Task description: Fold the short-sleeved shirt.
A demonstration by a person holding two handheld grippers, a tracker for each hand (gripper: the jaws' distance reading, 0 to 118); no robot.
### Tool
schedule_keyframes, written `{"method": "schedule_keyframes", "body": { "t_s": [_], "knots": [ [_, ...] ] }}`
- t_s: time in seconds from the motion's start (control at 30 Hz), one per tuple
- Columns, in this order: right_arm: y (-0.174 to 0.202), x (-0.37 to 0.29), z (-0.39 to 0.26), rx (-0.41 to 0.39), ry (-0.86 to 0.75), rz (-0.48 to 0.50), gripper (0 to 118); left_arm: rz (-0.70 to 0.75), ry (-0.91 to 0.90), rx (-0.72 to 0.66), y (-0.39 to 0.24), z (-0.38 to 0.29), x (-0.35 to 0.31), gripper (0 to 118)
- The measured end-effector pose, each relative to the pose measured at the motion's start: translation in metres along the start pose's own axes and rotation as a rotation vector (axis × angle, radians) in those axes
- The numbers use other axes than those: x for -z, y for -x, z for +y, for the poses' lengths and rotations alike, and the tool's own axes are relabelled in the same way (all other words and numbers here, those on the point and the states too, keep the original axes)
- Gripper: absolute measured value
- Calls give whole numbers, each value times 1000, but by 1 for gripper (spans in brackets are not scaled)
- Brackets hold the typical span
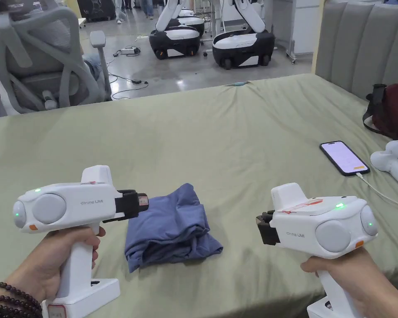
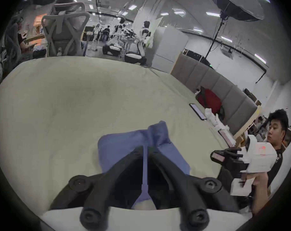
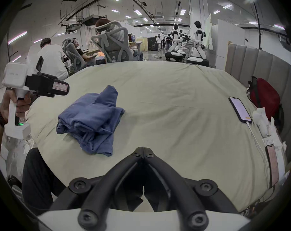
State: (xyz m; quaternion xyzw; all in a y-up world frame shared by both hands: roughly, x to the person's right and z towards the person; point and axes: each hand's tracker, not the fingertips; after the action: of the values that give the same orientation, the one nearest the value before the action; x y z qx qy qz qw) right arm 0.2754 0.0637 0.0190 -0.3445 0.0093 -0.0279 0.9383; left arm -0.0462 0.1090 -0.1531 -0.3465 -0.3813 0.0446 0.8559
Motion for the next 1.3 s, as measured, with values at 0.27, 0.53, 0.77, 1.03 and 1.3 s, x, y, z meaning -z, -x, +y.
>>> {"method": "schedule_keyframes", "body": {
  "t_s": [0.27,0.53,0.77,1.03,1.3],
  "knots": [
    [-6,-1,-5,9,8,1,0,-85,183,23,-19,-3,87,0],
    [-20,-9,-12,19,18,-31,0,-113,256,132,-61,-29,151,0],
    [-13,13,8,10,27,-23,0,-144,150,104,-52,-13,100,0],
    [48,84,78,-38,-27,133,0,-13,-58,11,8,-8,-13,0],
    [68,148,52,-77,168,154,0,-15,-21,-180,66,-37,-19,16]
  ]
}}
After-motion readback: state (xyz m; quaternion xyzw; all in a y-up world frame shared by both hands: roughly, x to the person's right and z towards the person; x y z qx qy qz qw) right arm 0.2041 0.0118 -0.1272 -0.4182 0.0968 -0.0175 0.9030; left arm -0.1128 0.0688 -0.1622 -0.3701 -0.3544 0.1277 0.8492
